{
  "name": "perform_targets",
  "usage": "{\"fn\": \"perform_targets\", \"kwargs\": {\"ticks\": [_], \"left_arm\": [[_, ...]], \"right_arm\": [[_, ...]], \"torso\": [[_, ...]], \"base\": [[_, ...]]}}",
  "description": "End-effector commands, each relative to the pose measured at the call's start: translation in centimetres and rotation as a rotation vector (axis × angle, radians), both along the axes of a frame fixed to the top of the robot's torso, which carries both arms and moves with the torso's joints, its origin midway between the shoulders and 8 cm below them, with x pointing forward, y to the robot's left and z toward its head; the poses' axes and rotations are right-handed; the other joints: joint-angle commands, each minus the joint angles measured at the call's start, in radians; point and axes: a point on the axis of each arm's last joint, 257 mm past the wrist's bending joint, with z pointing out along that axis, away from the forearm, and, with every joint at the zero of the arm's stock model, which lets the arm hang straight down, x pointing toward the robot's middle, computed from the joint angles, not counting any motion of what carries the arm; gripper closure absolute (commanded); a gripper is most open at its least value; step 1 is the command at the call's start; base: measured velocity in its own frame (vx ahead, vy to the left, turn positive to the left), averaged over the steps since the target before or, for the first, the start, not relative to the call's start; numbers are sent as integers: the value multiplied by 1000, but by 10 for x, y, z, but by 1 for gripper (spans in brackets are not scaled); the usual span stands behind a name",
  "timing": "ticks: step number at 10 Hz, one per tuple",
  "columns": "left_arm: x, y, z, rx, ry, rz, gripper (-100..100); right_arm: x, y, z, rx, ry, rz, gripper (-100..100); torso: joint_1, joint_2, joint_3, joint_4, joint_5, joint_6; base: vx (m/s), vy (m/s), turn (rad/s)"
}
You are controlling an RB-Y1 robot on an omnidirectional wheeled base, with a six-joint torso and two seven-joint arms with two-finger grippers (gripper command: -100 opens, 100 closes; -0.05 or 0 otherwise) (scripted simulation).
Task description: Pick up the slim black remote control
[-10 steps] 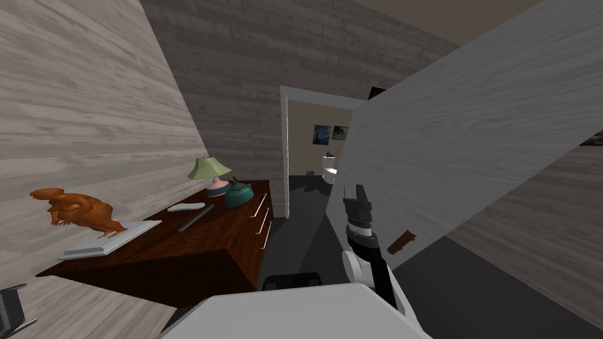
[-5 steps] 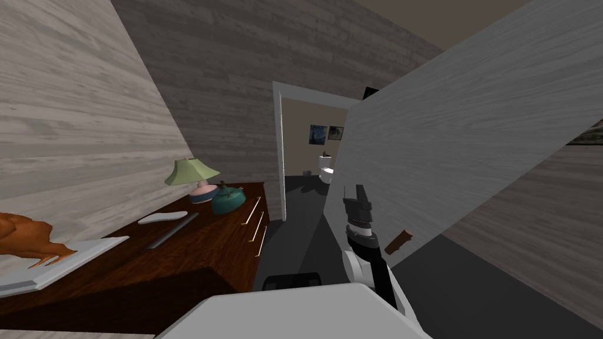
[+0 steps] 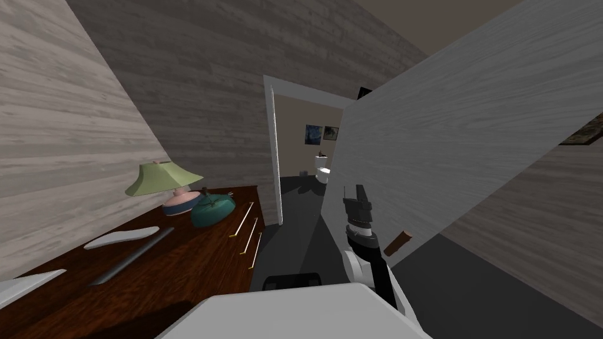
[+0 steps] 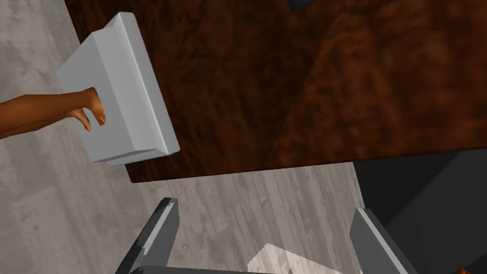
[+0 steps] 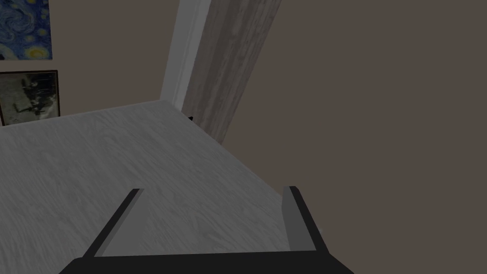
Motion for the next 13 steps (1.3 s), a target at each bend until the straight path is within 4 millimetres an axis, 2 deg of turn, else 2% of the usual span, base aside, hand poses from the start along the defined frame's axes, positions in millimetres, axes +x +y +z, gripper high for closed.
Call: {"fn": "perform_targets", "kwargs": {"ticks": [1,2,3,6,13], "left_arm": [[-16,-2,-6,-49,19,51,-100],[-16,-2,-6,-50,20,51,-100],[-27,-3,-8,-97,15,113,-100],[-41,-10,-14,-165,28,179,-100],[-75,-37,-28,-369,33,386,-100]], "right_arm": [[0,0,0,0,0,0,0],[0,0,0,0,0,0,0],[0,0,0,0,0,0,0],[0,0,0,0,0,0,0],[0,0,0,0,0,0,0]], "torso": [[0,0,0,0,0,0],[0,1,1,0,0,-1],[0,5,3,1,0,-1],[1,2,1,0,0,0],[3,-1,0,0,1,0]], "base": [[88,13,-80],[30,8,19],[60,7,-149],[88,32,-95],[95,47,-100]]}}
